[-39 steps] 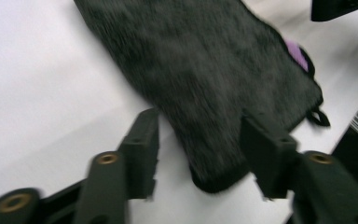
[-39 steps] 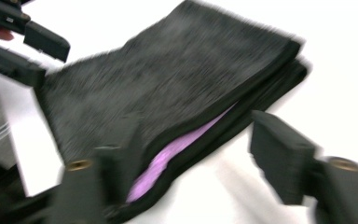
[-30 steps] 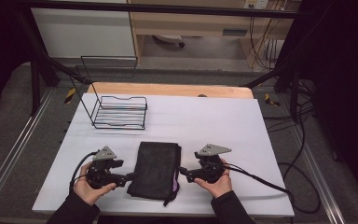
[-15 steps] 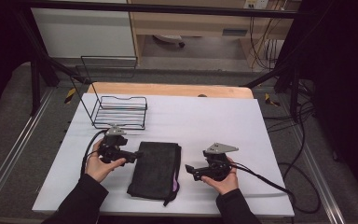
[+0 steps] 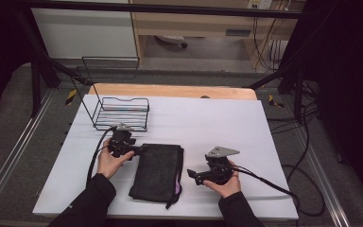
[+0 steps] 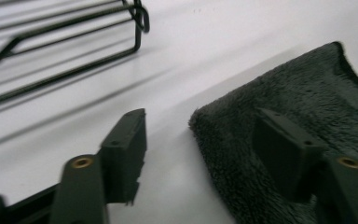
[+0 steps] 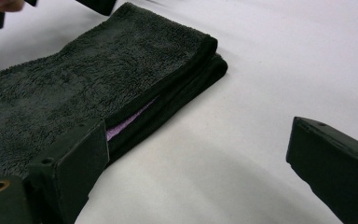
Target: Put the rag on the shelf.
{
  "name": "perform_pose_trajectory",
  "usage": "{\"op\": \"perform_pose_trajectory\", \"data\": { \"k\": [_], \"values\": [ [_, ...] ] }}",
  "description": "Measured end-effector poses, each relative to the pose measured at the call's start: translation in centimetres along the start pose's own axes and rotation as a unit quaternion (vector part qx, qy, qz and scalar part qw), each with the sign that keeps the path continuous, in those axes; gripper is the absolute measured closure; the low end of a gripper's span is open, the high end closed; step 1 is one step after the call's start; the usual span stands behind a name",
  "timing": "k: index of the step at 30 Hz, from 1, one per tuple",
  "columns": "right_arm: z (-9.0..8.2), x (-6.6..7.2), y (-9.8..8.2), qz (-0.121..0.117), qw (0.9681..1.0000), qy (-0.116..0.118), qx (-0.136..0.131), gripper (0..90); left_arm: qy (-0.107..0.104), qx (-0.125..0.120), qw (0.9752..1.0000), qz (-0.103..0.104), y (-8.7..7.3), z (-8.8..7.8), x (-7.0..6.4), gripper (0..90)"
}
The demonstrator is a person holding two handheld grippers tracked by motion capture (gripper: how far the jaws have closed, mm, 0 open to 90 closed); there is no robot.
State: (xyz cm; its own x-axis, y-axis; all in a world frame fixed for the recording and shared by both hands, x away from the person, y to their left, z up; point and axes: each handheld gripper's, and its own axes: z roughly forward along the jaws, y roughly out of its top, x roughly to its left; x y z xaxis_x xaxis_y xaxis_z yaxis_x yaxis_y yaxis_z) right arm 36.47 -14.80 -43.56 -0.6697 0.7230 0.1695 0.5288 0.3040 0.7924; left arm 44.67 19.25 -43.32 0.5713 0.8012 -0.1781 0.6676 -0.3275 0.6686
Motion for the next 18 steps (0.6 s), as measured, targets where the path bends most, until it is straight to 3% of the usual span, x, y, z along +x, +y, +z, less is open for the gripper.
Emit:
{"op": "perform_pose_trajectory", "data": {
  "k": [3, 9, 11, 18],
  "values": [
    [-0.1, 0.1, 0.0, -0.003, 1.0, 0.001, 0.0, 6.5, 0.005, 0.01, 0.9999, 0.005, -0.3, 0.4, 0.0, 44.9],
    [-0.1, 0.1, -0.1, -0.006, 1.0, 0.003, 0.006, 6.5, -0.013, 0.008, 0.9999, 0.001, -0.9, 0.6, -0.4, 56.7],
    [0.0, 0.1, -0.1, -0.001, 1.0, 0.003, 0.007, 6.7, -0.018, 0.006, 0.9998, 0.006, -1.0, 0.7, -0.6, 65.2],
    [0.3, -0.1, 0.0, 0.001, 1.0, 0.002, 0.005, 7.6, -0.031, 0.001, 0.9995, 0.007, -1.4, 0.7, -0.6, 71.5]
  ]
}}
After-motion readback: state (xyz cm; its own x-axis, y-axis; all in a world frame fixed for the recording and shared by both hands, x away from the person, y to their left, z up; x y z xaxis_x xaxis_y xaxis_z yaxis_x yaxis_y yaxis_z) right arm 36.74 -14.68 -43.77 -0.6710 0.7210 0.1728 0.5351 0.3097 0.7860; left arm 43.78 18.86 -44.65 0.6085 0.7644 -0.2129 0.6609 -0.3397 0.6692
